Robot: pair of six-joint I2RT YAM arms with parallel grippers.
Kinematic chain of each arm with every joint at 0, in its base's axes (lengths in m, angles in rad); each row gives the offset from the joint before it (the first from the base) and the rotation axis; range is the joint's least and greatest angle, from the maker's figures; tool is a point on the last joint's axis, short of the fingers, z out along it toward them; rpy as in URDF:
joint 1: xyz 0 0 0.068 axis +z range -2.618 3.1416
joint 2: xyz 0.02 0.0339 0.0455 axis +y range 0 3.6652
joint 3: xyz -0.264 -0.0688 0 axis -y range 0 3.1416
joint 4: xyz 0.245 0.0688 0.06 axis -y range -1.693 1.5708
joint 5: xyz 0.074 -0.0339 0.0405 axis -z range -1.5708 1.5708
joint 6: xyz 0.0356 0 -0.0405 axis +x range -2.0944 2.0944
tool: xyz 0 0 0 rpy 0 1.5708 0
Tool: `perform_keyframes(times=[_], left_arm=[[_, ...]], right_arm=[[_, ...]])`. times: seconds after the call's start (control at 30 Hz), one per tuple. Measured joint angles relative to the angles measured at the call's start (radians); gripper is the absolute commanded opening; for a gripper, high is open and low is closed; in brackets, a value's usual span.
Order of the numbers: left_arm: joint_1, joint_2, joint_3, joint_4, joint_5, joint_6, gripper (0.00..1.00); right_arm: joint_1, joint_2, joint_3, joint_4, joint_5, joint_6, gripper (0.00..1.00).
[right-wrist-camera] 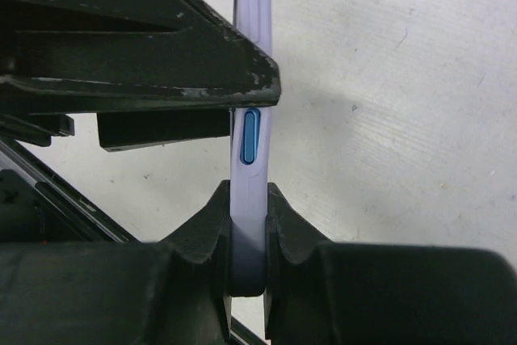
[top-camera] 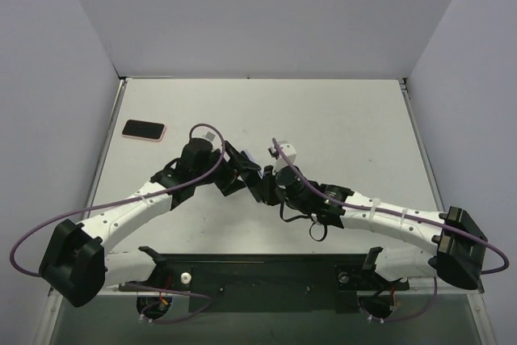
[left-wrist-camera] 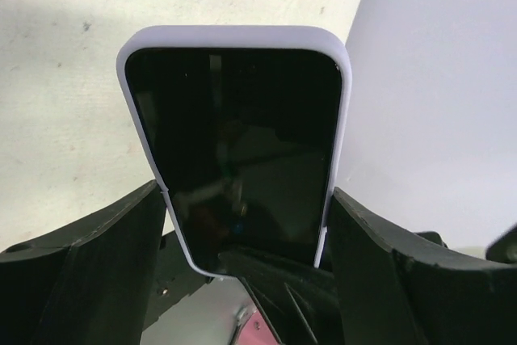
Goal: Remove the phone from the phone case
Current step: Pick up the phone at the center of the board.
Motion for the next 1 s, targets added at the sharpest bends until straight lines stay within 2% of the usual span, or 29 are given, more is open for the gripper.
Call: perform_keyframes(times=[0.03,0.07,0.1,0.13,0.17,0.3,0.43,0.5,0.53,0.6,0.7,0.87,1.0], left_arm=[[0.0,0.002,0.0,0.012,0.004,-0.002,0.02],[0.0,0.002,0.0,0.03,0.003,-0.001,0.26],[0.0,0.003,0.002,0.058,0.004,0.007,0.4],[0.0,0.006,0.003,0.08,0.01,0.014,0.75],[0.0,0.009,0.003,0.104,0.018,0.031,0.87],[-0.005,0.006,0.01,0.14,0.075,0.111,0.87],[0.011,-0.069,0.063,0.146,0.094,0.223,0.88],[0.024,-0.134,0.084,0.156,0.092,0.265,0.69],[0.028,-0.165,0.084,0.171,0.078,0.273,0.68],[0.031,-0.224,0.055,0.243,0.044,0.281,0.7],[0.034,-0.287,-0.058,0.382,-0.001,0.255,0.85],[0.034,-0.245,-0.158,0.494,-0.024,0.179,0.89],[0.033,-0.175,-0.161,0.654,0.0,0.119,0.87]], right_arm=[[-0.01,-0.01,-0.008,0.018,-0.018,0.027,0.0],[-0.023,-0.021,-0.015,0.027,-0.03,0.035,0.0],[-0.047,-0.037,-0.028,0.046,-0.053,0.039,0.0],[-0.061,-0.051,-0.043,0.068,-0.072,0.038,0.0],[-0.077,-0.072,-0.071,0.101,-0.092,0.038,0.0],[-0.169,-0.202,-0.228,0.241,-0.225,0.078,0.0],[-0.266,-0.304,-0.296,0.201,-0.296,0.129,0.0],[-0.294,-0.34,-0.304,0.177,-0.324,0.146,0.0],[-0.313,-0.359,-0.304,0.168,-0.347,0.155,0.0],[-0.348,-0.394,-0.305,0.165,-0.396,0.179,0.0],[-0.412,-0.454,-0.306,0.17,-0.461,0.225,0.0],[-0.446,-0.51,-0.307,0.225,-0.517,0.279,0.0],[-0.445,-0.496,-0.312,0.331,-0.579,0.345,0.0]])
